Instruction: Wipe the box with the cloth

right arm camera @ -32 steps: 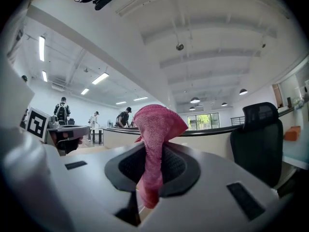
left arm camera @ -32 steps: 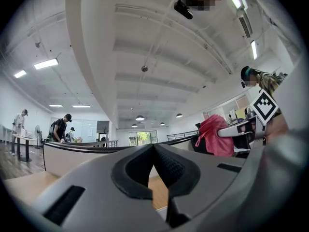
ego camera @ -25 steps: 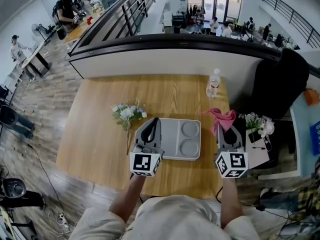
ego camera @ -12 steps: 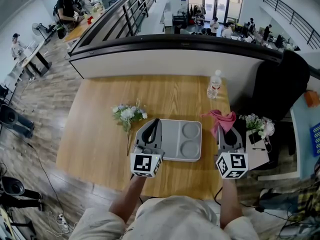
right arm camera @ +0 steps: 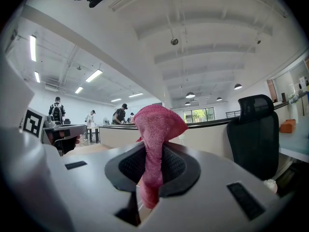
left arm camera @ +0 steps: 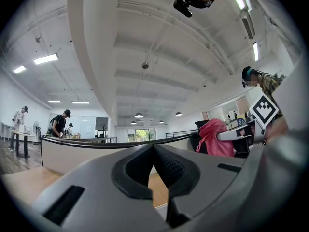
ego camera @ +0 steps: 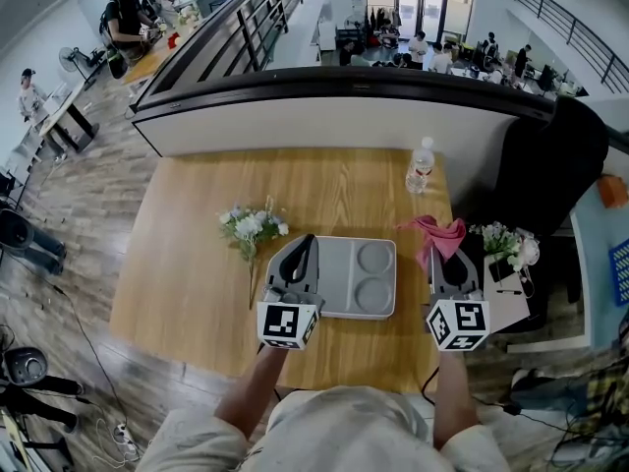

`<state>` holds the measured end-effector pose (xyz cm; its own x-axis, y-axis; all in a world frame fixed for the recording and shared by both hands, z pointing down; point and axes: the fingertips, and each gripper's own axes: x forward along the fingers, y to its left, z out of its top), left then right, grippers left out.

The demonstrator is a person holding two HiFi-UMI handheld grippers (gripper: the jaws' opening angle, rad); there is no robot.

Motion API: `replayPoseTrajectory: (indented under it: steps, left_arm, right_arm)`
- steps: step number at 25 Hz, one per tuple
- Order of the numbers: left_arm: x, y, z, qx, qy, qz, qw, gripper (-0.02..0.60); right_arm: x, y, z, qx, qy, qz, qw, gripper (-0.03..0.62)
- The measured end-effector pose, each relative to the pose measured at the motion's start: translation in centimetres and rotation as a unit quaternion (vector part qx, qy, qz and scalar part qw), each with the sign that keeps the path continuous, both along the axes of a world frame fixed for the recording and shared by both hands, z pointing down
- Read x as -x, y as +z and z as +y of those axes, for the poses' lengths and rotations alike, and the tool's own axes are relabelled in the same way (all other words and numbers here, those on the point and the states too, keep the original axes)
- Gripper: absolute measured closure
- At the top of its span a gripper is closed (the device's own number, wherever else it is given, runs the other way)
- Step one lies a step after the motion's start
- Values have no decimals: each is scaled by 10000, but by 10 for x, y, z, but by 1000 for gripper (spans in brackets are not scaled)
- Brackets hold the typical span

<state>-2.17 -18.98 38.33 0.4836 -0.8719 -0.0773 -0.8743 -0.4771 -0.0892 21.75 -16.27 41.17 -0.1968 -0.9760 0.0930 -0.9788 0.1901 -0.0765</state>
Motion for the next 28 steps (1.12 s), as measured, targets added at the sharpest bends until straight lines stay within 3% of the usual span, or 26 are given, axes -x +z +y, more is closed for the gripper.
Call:
replayPoseTrajectory:
  steps: [28]
  left_arm:
    - [0, 7, -10, 78, -40, 25, 10000, 568]
  right_arm:
    - [8, 4, -8, 43, -194, 203, 9996, 526]
